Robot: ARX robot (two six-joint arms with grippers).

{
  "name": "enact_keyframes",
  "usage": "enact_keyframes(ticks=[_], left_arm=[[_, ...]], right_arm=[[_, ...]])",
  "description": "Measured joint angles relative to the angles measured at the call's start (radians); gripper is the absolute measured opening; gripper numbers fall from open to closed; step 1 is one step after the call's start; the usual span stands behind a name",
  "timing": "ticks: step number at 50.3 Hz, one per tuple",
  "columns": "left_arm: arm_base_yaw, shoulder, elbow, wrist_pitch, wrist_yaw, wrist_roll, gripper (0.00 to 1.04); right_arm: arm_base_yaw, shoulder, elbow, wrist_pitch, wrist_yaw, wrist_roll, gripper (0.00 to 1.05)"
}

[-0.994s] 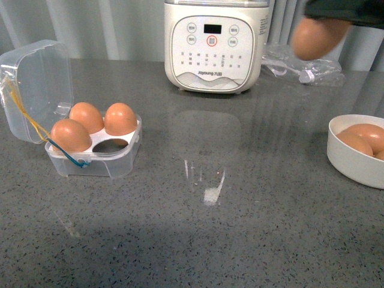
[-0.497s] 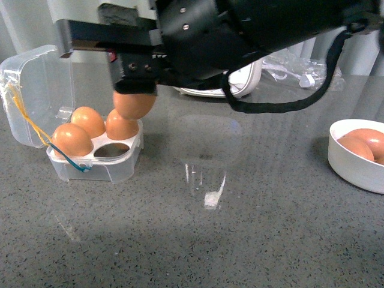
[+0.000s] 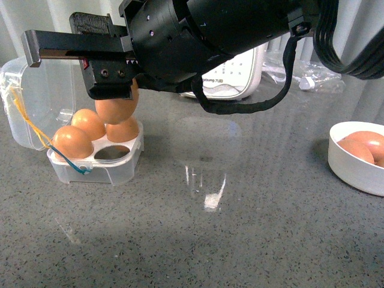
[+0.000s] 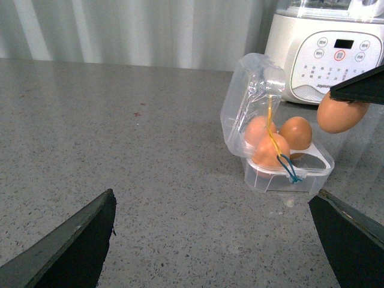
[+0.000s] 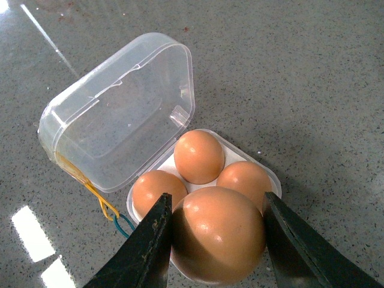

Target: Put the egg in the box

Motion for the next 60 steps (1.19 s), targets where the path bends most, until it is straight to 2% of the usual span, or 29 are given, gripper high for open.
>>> enact_keyframes(ticks=[26,32,44,52,60], left_arm=[[0.0,0.0,0.0,0.0,0.0,0.0,0.98],[0.0,0.0,0.0,0.0,0.0,0.0,0.98],[0.0,0.0,0.0,0.0,0.0,0.0,0.98],[0.0,0.0,0.0,0.0,0.0,0.0,0.98],[0.0,0.0,0.0,0.0,0.0,0.0,0.98]], right_arm=[[0.0,0.024,-0.008,0.008,-0.015,-0.009,0.39],[0.0,0.032,-0.008,0.01,-0.019,-0.011,0.62],[-0.007,0.029,-0.022,0.034,-0.008,-0.006,0.98],[-0.03,-0.021,-0.077,0.071,0.006,0.018,0.97],[-0.096,-0.197,-0.226,0.117,0.023,0.058,0.98]])
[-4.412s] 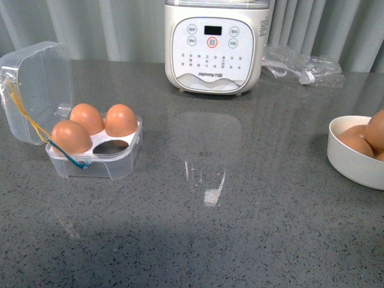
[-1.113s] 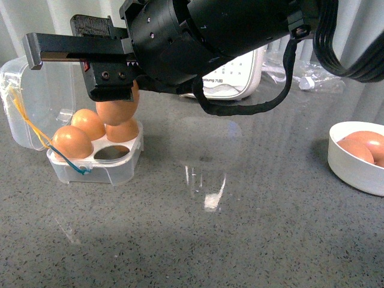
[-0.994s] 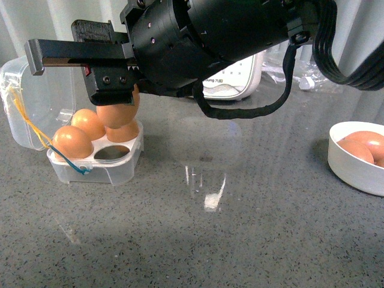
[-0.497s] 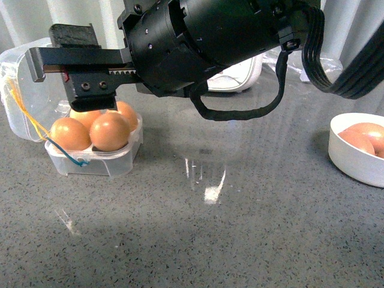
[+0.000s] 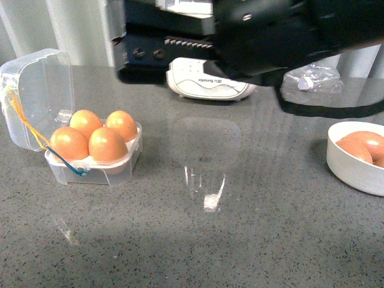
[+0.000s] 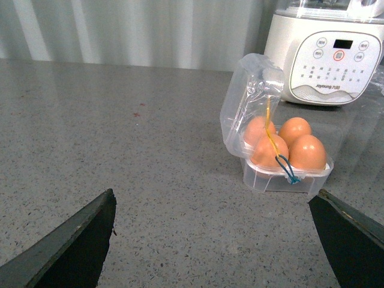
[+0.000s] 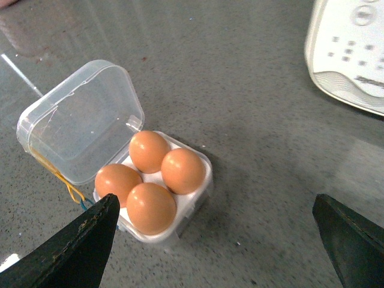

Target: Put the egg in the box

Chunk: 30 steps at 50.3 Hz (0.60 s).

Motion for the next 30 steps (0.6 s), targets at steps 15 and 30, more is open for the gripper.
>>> enact_keyframes(ticks=[15,30], left_arm=[[0.0,0.0,0.0,0.0,0.0,0.0,0.98],[0.0,0.0,0.0,0.0,-0.002,0.0,0.98]], right_arm=[[-0.259,-0.412,-0.342,-0.029,0.246,-0.011,0.98],[-0.289,-0.477,-0.529,0.349,0.402,-0.107,0.77]])
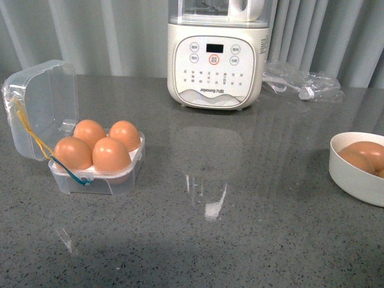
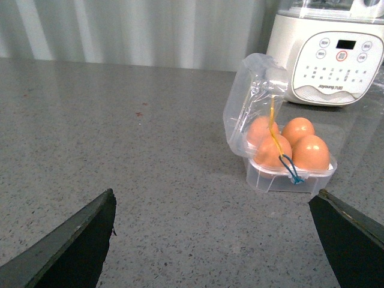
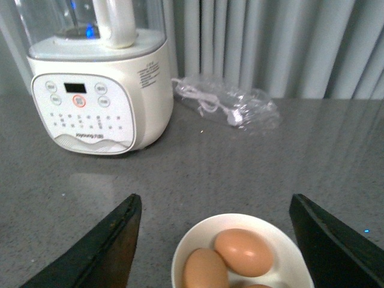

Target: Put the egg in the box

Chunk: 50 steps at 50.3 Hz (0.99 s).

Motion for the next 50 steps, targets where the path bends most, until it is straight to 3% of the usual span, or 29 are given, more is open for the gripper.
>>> enact_keyframes(ticks=[5,10,22,35,40,50], left_arm=[[0.0,0.0,0.0,0.0,0.001,0.0,0.98],[0.0,0.0,0.0,0.0,0.002,0.0,0.98],[0.0,0.0,0.0,0.0,0.001,0.0,0.98],[0.0,0.0,0.0,0.0,0.001,0.0,0.98],[0.0,0.0,0.0,0.0,0.001,0.0,0.98],[0.0,0.0,0.0,0.0,0.002,0.0,0.98]], right_arm=[[-0.036,-0.06,-0.095,0.092,-0.018,-0.021,0.61],[-0.083,-0.134,-0.18,0.106,-0.049,-0.031,0.39],[-0.134,-0.244,-0.285,0.1,-0.113,-0.037,0.04],[-0.18,-0.364,-0.362,0.054,-0.153,-0.04,0.03],[-0.239,-0.409,-0.383,0.027,-0.234,-0.04,0.03],[-0.271,-0.495,-0.412,-0.025,-0.238,-0.04,0.03]])
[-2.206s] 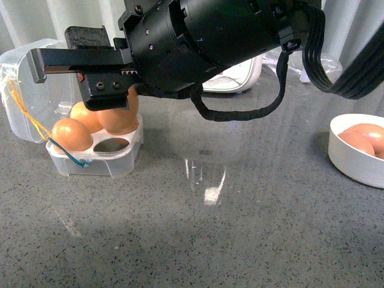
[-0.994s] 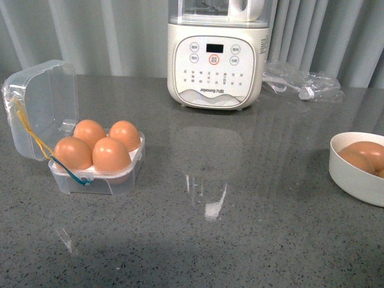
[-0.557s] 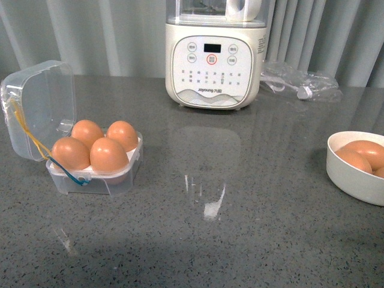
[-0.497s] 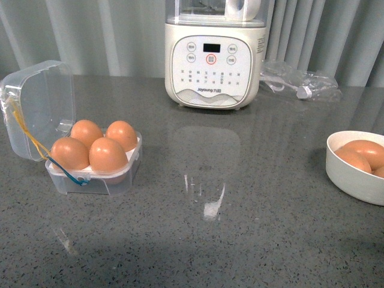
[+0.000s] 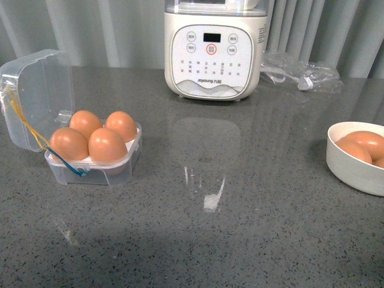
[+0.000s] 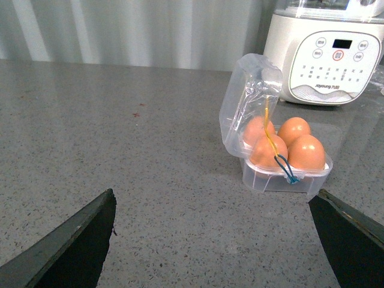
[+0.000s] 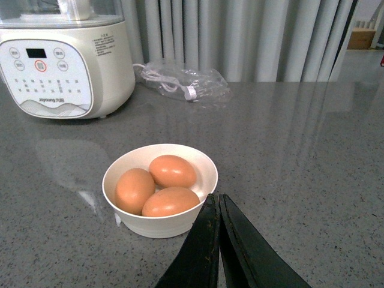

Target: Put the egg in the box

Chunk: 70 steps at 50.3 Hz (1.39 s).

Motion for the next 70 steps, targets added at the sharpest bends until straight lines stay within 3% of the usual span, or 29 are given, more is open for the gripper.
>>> enact_keyframes(ticks=[50,55,64,70], left_arm=[[0.0,0.0,0.0,0.0,-0.001,0.0,0.98],[0.0,0.0,0.0,0.0,-0.001,0.0,0.98],[0.0,0.0,0.0,0.0,-0.001,0.0,0.98],[0.0,0.0,0.0,0.0,-0.001,0.0,0.98]], right_arm=[[0.0,-0.444,-0.061,-0.365,-0.003,0.0,0.03],[0.0,-0.567,-0.061,-0.523,-0.003,0.0,0.03],[-0.001,-0.606,-0.061,-0.534,-0.003,0.0,0.03],[-0.001,-0.606,-0.061,-0.534,-0.003,-0.001,0.25]])
